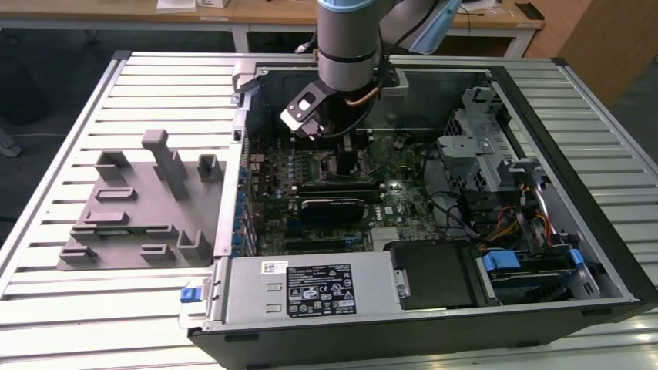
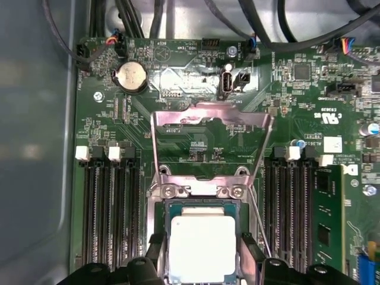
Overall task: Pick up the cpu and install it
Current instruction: 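Place the cpu into insertion slot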
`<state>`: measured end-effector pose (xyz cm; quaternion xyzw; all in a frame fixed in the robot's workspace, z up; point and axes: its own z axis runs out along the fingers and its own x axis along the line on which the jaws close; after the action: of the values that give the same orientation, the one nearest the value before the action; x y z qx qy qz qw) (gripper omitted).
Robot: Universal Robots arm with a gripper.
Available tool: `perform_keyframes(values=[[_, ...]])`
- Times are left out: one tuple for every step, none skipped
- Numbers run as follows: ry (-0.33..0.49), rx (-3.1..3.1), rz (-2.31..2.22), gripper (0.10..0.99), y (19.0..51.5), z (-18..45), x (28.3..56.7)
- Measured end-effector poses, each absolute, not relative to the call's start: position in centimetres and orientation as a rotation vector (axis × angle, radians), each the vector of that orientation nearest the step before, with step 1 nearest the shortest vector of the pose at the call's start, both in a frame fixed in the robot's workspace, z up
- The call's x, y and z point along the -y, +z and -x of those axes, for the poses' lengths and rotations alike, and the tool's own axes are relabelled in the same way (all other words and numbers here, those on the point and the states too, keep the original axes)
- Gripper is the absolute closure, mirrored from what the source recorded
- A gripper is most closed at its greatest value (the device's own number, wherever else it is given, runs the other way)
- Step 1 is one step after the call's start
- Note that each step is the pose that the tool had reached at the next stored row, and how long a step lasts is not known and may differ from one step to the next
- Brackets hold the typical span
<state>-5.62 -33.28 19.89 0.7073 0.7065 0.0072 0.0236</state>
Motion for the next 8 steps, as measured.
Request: perform_keyframes(values=[[0.022, -2.187, -2.189, 0.475, 20.12, 5.62, 33.28], [0.022, -2.187, -2.189, 0.475, 20.35, 5.62, 33.28], [0.022, -2.187, -2.189, 0.475, 20.61, 5.62, 33.28], [0.022, -2.187, -2.189, 0.475, 20.84, 5.62, 33.28], [0.022, -2.187, -2.189, 0.475, 21.02, 5.62, 33.28], [0.022, -2.187, -2.189, 0.475, 21.09, 5.62, 33.28], [0.023, -2.187, -2.189, 0.475, 21.09, 5.62, 33.28], [0.023, -2.187, -2.189, 0.475, 21.1, 5.61, 33.27]])
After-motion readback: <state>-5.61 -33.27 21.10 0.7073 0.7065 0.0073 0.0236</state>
